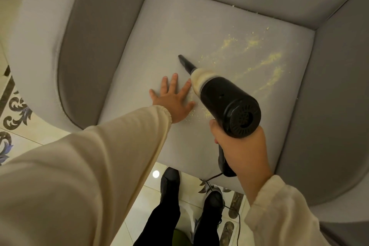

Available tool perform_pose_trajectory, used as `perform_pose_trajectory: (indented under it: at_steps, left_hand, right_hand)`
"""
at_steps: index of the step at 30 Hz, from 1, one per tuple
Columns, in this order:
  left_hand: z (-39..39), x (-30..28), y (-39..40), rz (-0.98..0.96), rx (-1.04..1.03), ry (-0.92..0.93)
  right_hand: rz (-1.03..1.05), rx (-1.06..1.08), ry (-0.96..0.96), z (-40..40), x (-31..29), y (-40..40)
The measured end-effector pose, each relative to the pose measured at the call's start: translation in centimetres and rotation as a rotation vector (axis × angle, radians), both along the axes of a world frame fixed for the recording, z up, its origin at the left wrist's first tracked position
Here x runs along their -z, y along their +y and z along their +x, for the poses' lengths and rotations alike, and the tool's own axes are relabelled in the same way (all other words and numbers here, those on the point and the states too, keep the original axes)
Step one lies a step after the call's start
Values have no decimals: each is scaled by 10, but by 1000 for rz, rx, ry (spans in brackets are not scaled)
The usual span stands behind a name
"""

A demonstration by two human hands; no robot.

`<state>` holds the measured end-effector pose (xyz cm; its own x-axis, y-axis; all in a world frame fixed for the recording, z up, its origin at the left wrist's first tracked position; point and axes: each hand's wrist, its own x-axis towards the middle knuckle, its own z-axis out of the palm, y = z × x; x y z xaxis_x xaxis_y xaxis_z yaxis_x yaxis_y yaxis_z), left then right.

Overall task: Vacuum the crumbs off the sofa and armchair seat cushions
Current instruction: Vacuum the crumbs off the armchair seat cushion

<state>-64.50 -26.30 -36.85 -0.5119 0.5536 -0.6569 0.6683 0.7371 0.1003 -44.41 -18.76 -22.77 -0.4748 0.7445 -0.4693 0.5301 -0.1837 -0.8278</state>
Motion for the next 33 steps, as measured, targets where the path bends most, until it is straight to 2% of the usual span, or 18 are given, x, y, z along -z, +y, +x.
perform_pose_trajectory:
  at_steps: [8, 12, 16, 20, 25, 33]
  left_hand:
    - [2, -6, -1, -9, -10, -16]
    - [-4, -9, 6, 26, -38, -41]
    - [-11, -24, 39, 68, 25, -17]
    - [-20, -24, 64, 81, 41, -88]
    - [-13, -19, 62, 4, 143, -25]
    - [-8, -15, 64, 7, 169, 28]
  right_hand:
    - [19, -42, -49, 22, 3, -8]
    - [31, 133, -12, 20, 0, 15]
    - [124, 303, 7, 5, -6, 57]
    - [50, 393, 37, -3, -12, 81]
    - [27, 356, 29, -11, -11, 90]
    - [-18, 269, 24, -25, -1, 86]
